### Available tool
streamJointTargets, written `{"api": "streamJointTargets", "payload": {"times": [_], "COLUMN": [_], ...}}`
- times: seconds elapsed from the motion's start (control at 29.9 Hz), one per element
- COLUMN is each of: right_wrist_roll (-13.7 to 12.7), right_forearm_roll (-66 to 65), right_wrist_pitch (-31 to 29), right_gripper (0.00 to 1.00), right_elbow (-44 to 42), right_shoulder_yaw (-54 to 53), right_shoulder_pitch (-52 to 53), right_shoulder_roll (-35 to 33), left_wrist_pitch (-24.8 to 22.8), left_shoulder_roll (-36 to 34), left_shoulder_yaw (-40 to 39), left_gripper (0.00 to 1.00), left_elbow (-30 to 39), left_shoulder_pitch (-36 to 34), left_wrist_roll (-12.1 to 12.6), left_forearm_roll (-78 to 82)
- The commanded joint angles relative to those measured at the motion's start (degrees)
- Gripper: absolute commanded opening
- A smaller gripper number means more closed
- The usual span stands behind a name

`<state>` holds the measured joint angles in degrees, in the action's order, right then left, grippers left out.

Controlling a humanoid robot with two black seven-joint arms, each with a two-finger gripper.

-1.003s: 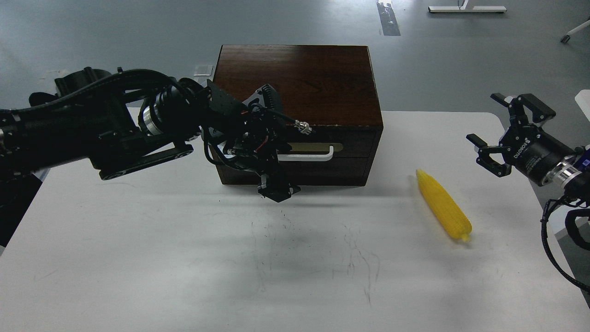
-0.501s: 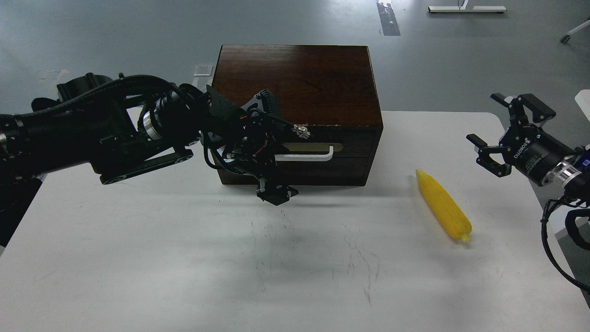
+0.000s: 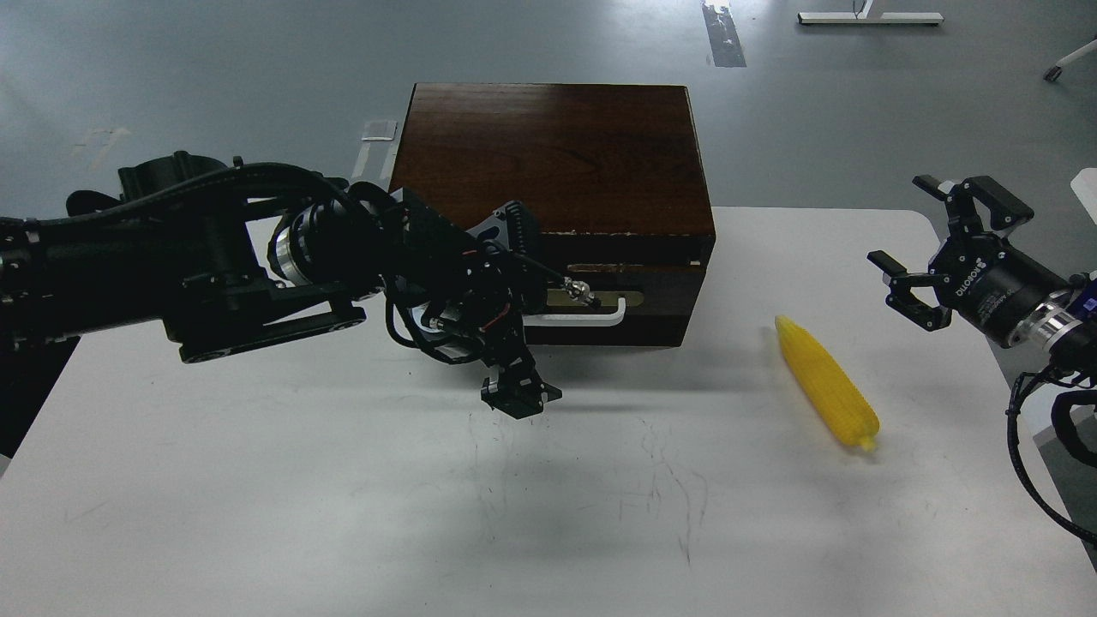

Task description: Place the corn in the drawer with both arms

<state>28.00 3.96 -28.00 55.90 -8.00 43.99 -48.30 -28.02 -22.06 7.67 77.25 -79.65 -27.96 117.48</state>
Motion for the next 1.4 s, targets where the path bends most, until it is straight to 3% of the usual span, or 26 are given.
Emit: {"api": "streamJointTargets", "payload": {"times": [0.0, 0.2, 0.74, 0.97, 1.1, 1.37], "right_wrist_roll": [0.0, 0.0, 0.0, 0.0, 0.0, 0.0], "right_forearm_roll": [0.0, 0.0, -0.09, 0.0, -0.09, -0.09], "right_wrist_pitch": [0.0, 0.0, 0.0, 0.0, 0.0, 0.0], "right_gripper": [1.0, 1.0, 1.0, 1.0, 1.0, 1.0], "right_elbow": [0.08, 0.0, 0.08, 0.08, 0.08, 0.08], "right_shoulder_yaw": [0.0, 0.0, 0.0, 0.0, 0.0, 0.0], "right_shoulder_pitch": [-0.05, -0.05, -0.05, -0.13, -0.13, -0.13], "right_shoulder_roll": [0.04, 0.04, 0.04, 0.04, -0.04, -0.57], "left_wrist_pitch": [0.02, 0.02, 0.02, 0.02, 0.02, 0.02], "left_shoulder_roll": [-0.62, -2.11, -3.16, -5.53, -9.48, -19.33], "left_shoulder_yaw": [0.07, -0.02, -0.99, -7.05, -13.54, -15.31], "left_gripper": [0.98, 0.98, 0.98, 0.98, 0.98, 0.98], "left_elbow": [3.6, 8.09, 8.7, 12.13, 12.22, 8.09], "left_shoulder_pitch": [-0.5, -0.5, -3.57, -6.65, -6.74, -1.13], "left_wrist_roll": [-0.04, -0.04, -0.04, -0.04, -0.04, -0.04], "left_forearm_roll": [-0.06, -0.06, -1.37, -9.28, -25.67, -57.42]}}
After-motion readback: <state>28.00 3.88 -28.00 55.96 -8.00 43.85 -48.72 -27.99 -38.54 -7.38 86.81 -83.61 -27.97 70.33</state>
